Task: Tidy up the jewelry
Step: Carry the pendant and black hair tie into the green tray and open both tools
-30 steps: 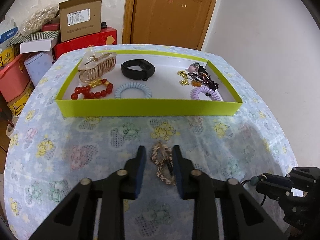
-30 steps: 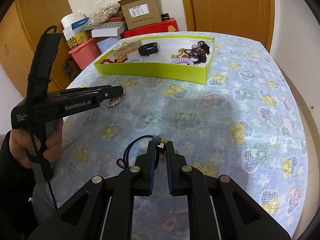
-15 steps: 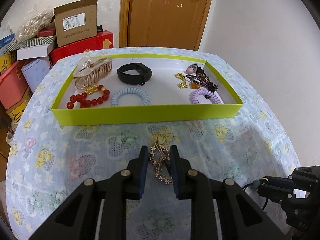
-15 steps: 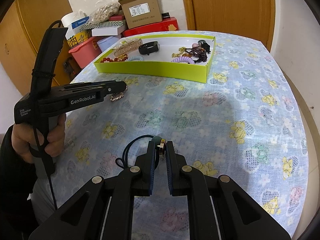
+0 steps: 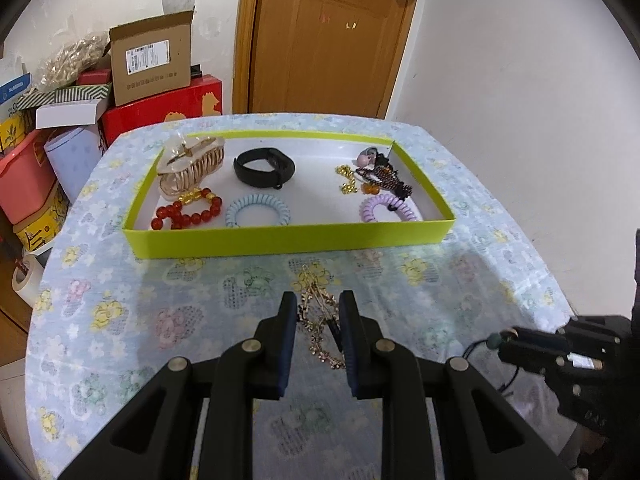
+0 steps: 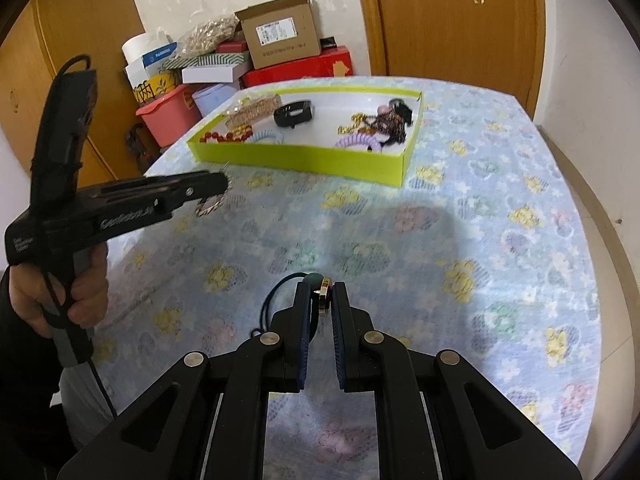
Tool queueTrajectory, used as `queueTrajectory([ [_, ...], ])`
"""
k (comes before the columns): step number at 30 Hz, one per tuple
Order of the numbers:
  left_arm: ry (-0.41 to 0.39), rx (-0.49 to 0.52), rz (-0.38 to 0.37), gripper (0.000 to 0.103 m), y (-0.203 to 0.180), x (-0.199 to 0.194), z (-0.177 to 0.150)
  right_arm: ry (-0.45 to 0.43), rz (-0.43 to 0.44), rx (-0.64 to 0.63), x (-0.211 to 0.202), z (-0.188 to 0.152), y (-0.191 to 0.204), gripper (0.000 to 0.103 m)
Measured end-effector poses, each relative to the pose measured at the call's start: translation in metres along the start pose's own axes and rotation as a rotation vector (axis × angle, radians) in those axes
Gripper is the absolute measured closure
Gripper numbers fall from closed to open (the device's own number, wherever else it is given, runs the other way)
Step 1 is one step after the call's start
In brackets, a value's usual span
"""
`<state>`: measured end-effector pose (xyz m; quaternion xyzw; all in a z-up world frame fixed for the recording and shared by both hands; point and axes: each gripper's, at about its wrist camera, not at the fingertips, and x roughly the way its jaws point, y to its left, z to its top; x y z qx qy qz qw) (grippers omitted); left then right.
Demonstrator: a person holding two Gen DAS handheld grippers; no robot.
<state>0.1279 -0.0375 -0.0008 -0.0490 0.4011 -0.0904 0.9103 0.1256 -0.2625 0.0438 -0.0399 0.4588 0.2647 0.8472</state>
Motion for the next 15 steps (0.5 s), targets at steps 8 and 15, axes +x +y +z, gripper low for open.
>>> queueTrajectory([
  [8, -0.038, 0.006, 0.008, 0.081, 0.001, -0.027, 0.005, -0.057, -0.010, -0.027, -0.016, 0.019, 0.006, 0.093],
  [15, -0.053, 0.001, 0.019, 0.081, 0.004, -0.038, 0.013, -0.100, -0.010, -0.063, -0.025, 0.040, 0.015, 0.093],
])
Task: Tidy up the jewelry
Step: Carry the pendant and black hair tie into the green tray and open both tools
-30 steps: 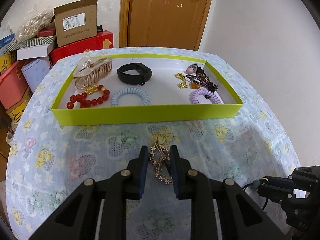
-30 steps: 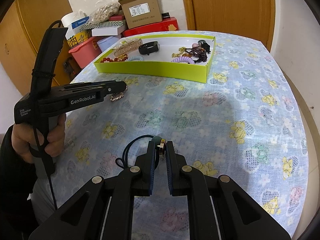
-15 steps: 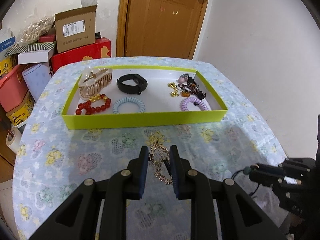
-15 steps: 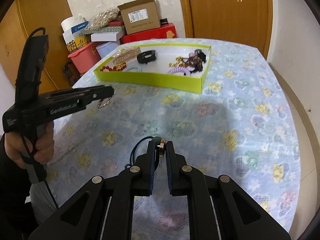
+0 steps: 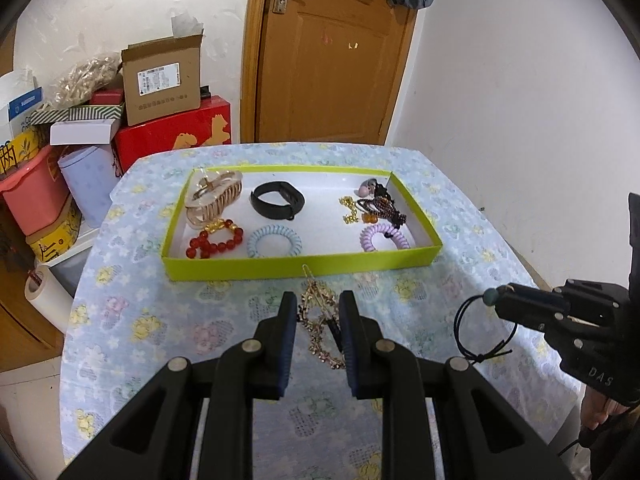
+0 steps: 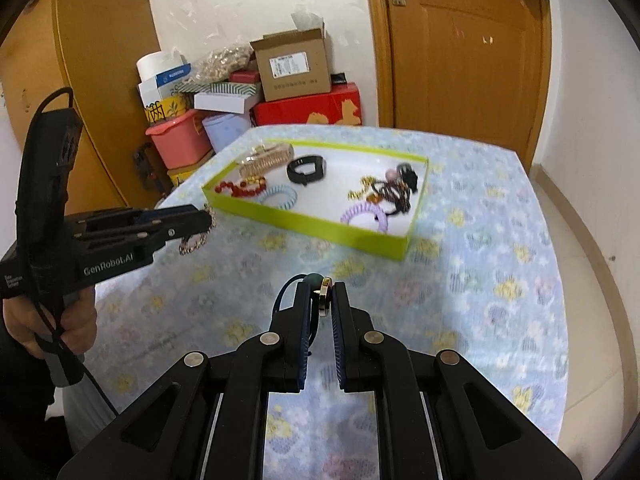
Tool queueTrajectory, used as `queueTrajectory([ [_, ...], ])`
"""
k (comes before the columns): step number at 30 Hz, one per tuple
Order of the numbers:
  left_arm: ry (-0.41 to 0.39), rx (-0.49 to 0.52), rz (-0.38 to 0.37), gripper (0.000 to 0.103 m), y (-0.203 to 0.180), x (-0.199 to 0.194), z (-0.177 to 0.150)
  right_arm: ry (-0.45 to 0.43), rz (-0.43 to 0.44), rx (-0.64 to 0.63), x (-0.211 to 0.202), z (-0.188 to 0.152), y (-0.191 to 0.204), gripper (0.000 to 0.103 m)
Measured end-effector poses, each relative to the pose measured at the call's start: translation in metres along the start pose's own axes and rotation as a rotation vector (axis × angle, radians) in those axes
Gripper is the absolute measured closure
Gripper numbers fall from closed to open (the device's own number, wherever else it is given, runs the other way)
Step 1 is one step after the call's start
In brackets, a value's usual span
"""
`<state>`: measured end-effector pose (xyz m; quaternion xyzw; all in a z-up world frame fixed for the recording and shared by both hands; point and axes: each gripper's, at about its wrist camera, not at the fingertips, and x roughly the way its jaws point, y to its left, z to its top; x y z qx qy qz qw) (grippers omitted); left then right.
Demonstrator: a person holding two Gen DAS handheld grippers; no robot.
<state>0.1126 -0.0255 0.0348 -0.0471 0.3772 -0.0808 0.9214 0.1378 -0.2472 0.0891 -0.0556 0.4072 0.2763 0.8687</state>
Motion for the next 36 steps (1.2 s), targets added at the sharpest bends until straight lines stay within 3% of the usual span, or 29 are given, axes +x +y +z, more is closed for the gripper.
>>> queueTrajectory([
  [18, -0.014, 0.018, 0.008, 0.081, 0.005, 0.011, 0.023, -0.043, -0.007, -0.045, 0.012, 0.046, 0.002, 0.093],
  [36, -0.013, 0.010, 0.022, 0.081, 0.033, 0.054, 0.061, -0.054, -0.004, -0.019, 0.057, 0.091, -0.020, 0.093],
])
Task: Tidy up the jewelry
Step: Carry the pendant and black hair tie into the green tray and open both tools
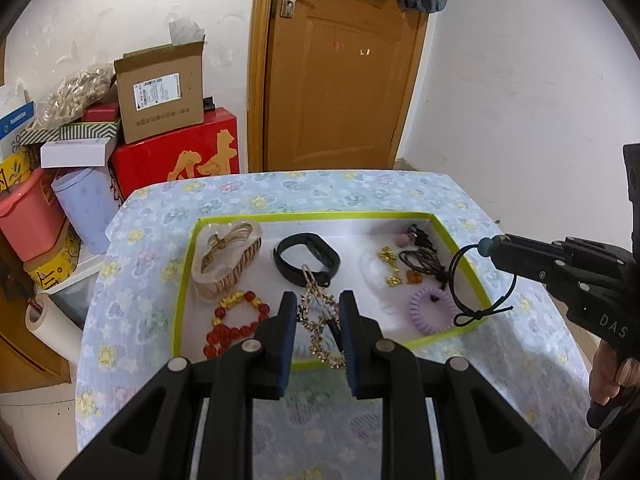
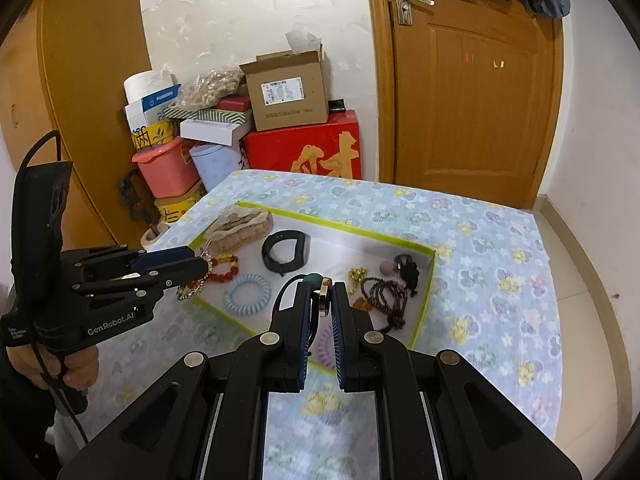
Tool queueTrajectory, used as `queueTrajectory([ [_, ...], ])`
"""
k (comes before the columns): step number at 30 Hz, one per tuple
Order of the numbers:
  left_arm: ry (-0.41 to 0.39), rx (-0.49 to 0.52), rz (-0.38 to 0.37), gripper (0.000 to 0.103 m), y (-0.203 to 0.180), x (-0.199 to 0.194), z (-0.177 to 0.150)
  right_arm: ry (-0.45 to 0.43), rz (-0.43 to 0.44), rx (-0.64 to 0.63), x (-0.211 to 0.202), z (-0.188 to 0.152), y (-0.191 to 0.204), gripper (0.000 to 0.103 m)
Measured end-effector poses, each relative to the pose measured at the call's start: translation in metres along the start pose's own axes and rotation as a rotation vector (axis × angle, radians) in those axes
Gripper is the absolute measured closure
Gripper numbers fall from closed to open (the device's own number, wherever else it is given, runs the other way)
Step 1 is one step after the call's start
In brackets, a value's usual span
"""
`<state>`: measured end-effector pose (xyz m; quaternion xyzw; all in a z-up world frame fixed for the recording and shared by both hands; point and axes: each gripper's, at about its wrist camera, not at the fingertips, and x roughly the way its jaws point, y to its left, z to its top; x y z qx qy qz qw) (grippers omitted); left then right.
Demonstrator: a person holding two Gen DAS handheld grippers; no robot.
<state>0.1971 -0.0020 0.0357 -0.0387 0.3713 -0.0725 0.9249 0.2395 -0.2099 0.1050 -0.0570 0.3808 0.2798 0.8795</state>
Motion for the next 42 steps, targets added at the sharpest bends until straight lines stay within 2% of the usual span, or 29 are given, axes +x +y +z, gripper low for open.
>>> queueTrajectory([
  [11, 0.057, 0.001, 0.009, 0.081, 0.011, 0.045, 0.000, 0.084, 0.026, 0.050, 0.058, -0.001, -0.015, 0.093],
  [22, 0.100, -0.003, 0.024, 0.080, 0.020, 0.074, -0.002, 0.177, 0.026, 0.076, 0.102, -0.012, -0.021, 0.092],
  [26, 0.093, 0.004, 0.026, 0.080, 0.021, 0.074, -0.001, 0.193, 0.016, 0.091, 0.107, -0.012, -0.025, 0.092],
  [30, 0.091, 0.006, 0.028, 0.080, 0.021, 0.075, -0.001, 0.183, 0.015, 0.090, 0.103, -0.012, -0.025, 0.086],
  [35, 0.099, 0.005, 0.036, 0.080, 0.020, 0.074, 0.000, 0.170, 0.011, 0.086, 0.095, -0.011, -0.025, 0.083],
  [39, 0.101, -0.005, 0.035, 0.078, 0.022, 0.069, -0.001, 0.157, 0.011, 0.089, 0.086, -0.010, -0.024, 0.076],
  [42, 0.095, -0.014, 0.036, 0.077, 0.022, 0.061, -0.002, 0.147, 0.008, 0.086, 0.077, -0.010, -0.022, 0.075],
])
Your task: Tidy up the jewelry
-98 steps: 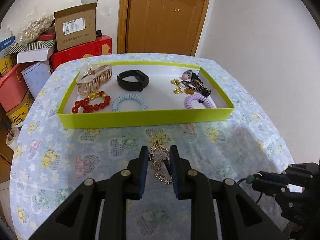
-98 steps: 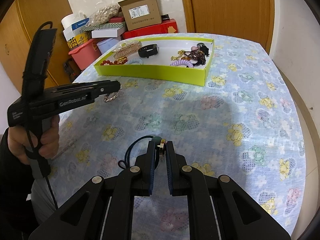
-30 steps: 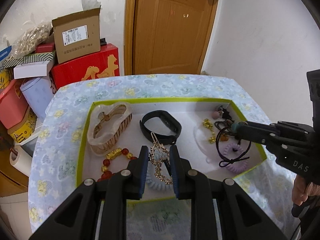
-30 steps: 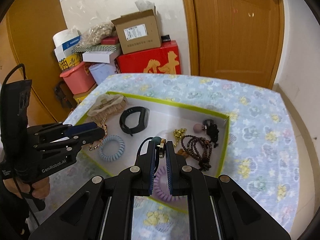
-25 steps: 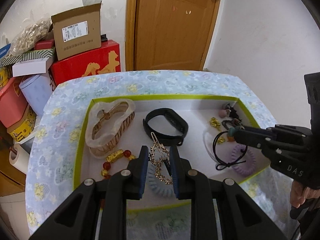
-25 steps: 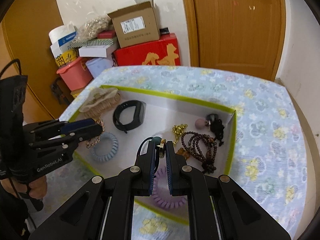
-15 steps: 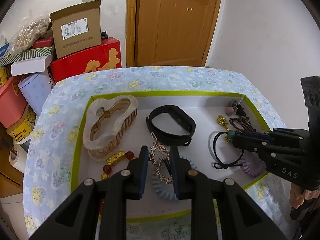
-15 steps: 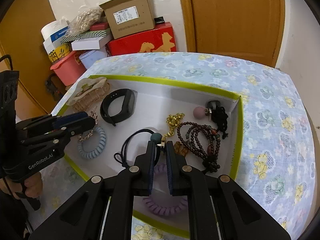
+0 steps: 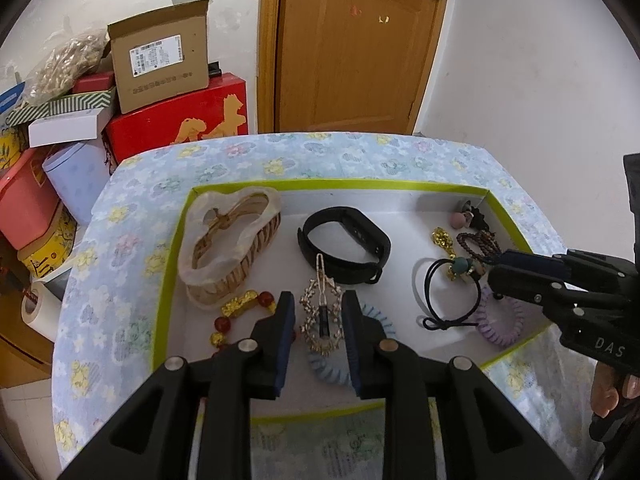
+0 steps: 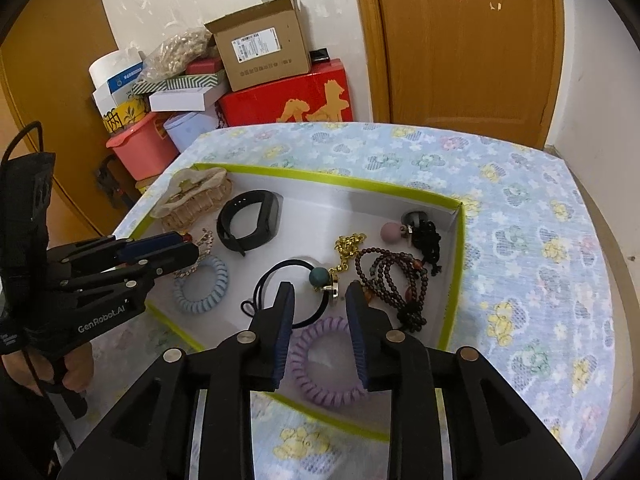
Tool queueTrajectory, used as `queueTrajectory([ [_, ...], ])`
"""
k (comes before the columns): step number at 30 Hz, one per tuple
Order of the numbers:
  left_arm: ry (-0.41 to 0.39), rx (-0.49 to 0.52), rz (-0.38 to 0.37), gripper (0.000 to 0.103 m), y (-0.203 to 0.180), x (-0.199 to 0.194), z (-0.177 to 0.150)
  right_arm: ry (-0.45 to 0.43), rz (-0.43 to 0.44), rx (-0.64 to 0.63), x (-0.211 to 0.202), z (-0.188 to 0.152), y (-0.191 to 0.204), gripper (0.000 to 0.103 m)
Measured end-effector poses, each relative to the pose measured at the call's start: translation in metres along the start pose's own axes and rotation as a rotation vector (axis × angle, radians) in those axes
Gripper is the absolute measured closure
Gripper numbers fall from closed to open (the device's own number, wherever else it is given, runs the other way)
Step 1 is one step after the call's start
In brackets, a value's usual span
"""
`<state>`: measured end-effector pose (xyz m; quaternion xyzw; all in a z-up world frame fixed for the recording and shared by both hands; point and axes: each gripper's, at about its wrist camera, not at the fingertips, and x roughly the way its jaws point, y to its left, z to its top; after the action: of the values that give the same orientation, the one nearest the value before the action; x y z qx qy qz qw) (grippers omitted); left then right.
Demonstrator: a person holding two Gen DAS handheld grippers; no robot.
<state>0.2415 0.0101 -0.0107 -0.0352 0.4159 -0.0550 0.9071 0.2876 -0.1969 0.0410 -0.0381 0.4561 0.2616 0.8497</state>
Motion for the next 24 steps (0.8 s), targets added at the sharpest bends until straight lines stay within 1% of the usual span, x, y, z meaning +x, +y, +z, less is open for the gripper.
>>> queueTrajectory([
  [5, -0.019, -0.002, 0.002, 0.077, -0.002, -0.022, -0.007, -0.019, -0.001, -0.006, -0.019, -0.005, 0.007, 0.075],
  [14, -0.049, -0.010, 0.002, 0.077, -0.014, -0.072, -0.033, -0.054, -0.010, -0.016, -0.064, -0.029, 0.023, 0.073],
  [15, -0.051, -0.010, 0.003, 0.077, -0.016, -0.077, -0.037, -0.058, -0.013, -0.018, -0.070, -0.033, 0.026, 0.072],
  [18, -0.054, -0.009, 0.003, 0.076, -0.022, -0.091, -0.048, -0.068, -0.018, -0.020, -0.085, -0.047, 0.033, 0.063],
  [24, -0.063, -0.010, 0.005, 0.076, -0.034, -0.118, -0.072, -0.075, -0.024, -0.033, -0.109, -0.075, 0.046, 0.062],
])
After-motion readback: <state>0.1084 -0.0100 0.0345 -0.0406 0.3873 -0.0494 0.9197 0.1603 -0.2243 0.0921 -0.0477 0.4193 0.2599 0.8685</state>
